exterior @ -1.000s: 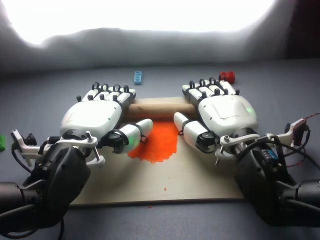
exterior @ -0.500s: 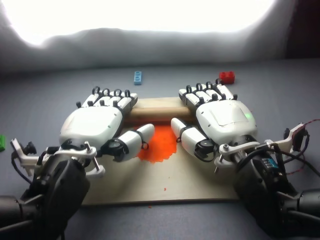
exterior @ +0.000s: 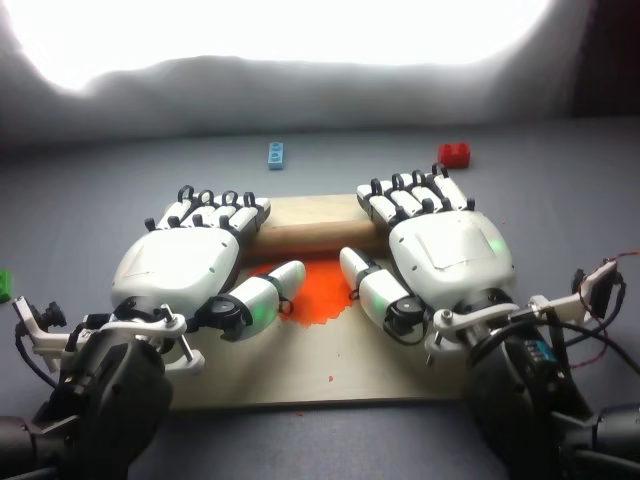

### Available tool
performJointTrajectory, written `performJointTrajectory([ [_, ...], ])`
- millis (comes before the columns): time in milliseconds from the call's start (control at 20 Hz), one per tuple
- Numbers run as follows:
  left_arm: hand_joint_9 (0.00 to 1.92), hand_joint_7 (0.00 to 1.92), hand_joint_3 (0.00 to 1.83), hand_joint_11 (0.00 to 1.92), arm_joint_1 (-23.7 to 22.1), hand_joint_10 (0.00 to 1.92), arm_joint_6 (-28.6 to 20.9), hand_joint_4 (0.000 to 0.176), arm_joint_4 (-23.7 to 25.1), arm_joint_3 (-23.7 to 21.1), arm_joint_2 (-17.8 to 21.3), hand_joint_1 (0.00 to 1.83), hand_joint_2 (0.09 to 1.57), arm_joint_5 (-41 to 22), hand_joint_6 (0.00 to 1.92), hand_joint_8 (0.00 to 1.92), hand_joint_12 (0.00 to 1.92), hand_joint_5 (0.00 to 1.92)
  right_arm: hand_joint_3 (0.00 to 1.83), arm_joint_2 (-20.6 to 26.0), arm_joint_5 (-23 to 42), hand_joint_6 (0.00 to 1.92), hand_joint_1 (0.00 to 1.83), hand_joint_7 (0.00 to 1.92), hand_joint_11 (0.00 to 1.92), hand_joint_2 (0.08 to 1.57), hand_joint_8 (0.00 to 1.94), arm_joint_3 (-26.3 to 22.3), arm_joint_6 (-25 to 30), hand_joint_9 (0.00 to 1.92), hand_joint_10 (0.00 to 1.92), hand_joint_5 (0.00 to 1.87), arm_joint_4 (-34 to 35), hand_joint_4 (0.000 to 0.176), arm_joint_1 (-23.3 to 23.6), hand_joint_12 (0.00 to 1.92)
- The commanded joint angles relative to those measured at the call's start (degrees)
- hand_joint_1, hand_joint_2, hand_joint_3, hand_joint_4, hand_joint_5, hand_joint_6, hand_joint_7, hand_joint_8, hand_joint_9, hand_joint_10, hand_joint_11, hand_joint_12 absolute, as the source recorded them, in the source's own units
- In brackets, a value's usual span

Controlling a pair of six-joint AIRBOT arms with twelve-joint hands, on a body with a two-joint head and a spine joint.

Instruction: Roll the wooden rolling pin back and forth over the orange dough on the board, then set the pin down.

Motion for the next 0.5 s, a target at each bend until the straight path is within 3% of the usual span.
performJointTrajectory([
  [0,0.18,0.23,0.0,0.0,0.25,0.0,-0.37,0.0,2.37,-0.22,0.28,0.0,1.38,-4.99,0.01,0.0,0.3,0.24,0.0,0.0,5.73,0.01,0.0,0.32,0.0,1.45,0.0,-0.36,-0.57,0.26,0.01,0.34,-1.93,0.0,-0.04,0.6],
  [450,0.18,0.23,0.0,0.0,1.62,0.0,-0.96,0.0,3.61,-2.93,2.1,0.0,1.39,-4.99,0.0,0.0,0.3,0.23,0.0,-0.01,5.38,0.01,0.0,0.32,0.0,1.45,0.0,-2.67,-1.07,0.26,0.01,0.33,1.12,0.0,-0.86,0.56],
])
